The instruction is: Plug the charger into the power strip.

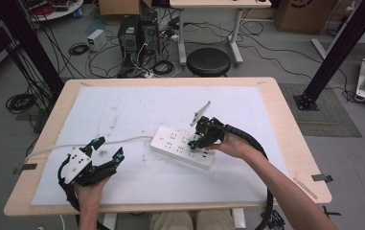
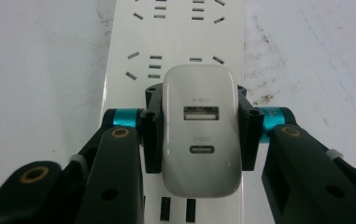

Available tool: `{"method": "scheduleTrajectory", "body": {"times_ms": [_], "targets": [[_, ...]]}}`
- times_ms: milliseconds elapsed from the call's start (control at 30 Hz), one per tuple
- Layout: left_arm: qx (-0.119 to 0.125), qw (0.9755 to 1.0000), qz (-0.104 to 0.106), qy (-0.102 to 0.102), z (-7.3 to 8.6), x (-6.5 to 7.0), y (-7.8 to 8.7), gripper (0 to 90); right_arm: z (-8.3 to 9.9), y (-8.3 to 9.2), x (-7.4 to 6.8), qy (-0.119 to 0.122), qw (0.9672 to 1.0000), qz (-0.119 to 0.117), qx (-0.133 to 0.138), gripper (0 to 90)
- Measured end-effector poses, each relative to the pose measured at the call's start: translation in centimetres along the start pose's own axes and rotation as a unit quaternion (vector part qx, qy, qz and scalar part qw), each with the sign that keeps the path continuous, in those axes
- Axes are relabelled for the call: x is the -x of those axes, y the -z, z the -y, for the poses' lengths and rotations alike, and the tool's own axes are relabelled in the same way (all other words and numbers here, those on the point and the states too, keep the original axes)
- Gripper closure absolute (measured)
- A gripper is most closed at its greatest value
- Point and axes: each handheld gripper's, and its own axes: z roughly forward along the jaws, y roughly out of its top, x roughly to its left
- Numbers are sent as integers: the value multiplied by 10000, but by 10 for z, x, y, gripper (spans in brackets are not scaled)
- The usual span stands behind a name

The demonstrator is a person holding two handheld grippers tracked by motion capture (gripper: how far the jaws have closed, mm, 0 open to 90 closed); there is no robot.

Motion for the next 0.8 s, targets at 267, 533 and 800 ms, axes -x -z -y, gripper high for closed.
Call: {"method": "scheduleTrajectory", "body": {"times_ms": [267, 533, 800], "targets": [[0, 10000, -25, 17, 0, -3, 3, 263, 1, 0, 0, -53, 10000, -11, 76, 635], [20, 10000, -62, 23, 1, -4, 4, 263, 1, 0, 3, -26, 9999, -112, 77, 622], [15, 10000, -60, 40, 3, -6, 4, 263, 0, 3, 2, -102, 9998, -88, 129, 245]]}}
